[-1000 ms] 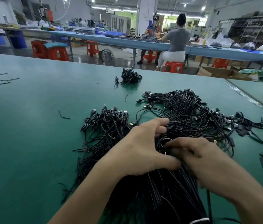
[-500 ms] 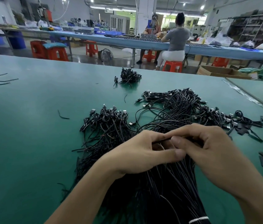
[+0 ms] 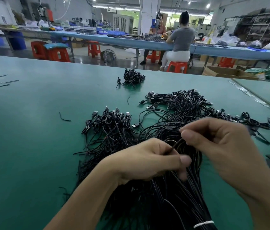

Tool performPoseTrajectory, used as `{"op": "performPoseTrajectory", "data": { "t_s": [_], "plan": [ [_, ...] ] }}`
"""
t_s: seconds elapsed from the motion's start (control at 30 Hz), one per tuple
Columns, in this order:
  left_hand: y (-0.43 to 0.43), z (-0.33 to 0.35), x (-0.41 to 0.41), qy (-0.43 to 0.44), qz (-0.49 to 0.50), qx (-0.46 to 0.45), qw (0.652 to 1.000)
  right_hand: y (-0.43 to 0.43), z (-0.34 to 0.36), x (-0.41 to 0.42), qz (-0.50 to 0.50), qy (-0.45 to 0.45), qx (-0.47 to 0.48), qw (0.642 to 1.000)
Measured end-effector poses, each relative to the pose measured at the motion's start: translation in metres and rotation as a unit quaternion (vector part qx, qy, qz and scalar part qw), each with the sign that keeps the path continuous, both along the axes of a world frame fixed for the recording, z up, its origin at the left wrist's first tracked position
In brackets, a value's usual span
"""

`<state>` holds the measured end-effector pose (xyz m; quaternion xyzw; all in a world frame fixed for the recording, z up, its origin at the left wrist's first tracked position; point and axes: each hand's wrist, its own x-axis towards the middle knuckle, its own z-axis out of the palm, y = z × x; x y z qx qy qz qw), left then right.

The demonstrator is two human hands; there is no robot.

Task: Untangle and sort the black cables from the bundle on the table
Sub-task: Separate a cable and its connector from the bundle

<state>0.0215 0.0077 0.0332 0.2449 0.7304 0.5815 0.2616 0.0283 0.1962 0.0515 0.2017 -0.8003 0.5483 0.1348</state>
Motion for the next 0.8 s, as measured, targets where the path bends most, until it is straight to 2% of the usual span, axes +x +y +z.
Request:
{"op": "performPoseTrajectory", "data": {
  "t_s": [0.07,0.13,0.2,0.27,0.4,0.53,0.6,0.67,0.8],
  "plan": [
    [0.002,0.001,0.004,-0.051,-0.102,0.023,0.993,-0.006,0.001,0.001,0.029,0.010,-0.072,0.997],
    [0.004,0.001,0.007,-0.111,-0.158,0.064,0.979,-0.014,-0.001,0.001,0.055,0.002,-0.124,0.991],
    [0.004,0.001,0.008,-0.150,-0.172,0.138,0.964,-0.020,-0.006,-0.001,0.052,-0.031,-0.168,0.984],
    [0.003,0.003,0.006,-0.169,-0.135,0.233,0.948,-0.021,-0.014,-0.004,0.030,-0.070,-0.183,0.980],
    [0.004,0.003,-0.002,-0.173,-0.007,0.358,0.918,-0.021,-0.027,-0.011,-0.055,-0.091,-0.116,0.988],
    [0.009,0.001,-0.007,-0.200,0.031,0.454,0.868,-0.027,-0.032,-0.010,-0.006,-0.150,-0.025,0.988],
    [0.010,-0.001,-0.009,-0.212,0.064,0.492,0.842,-0.028,-0.034,-0.010,-0.008,-0.144,0.033,0.989],
    [0.009,-0.004,-0.009,-0.214,0.095,0.489,0.840,-0.028,-0.034,-0.010,-0.024,-0.131,0.052,0.990],
    [0.005,-0.006,-0.006,-0.167,0.114,0.425,0.883,-0.028,-0.032,-0.009,-0.023,-0.126,0.055,0.990]
  ]
}}
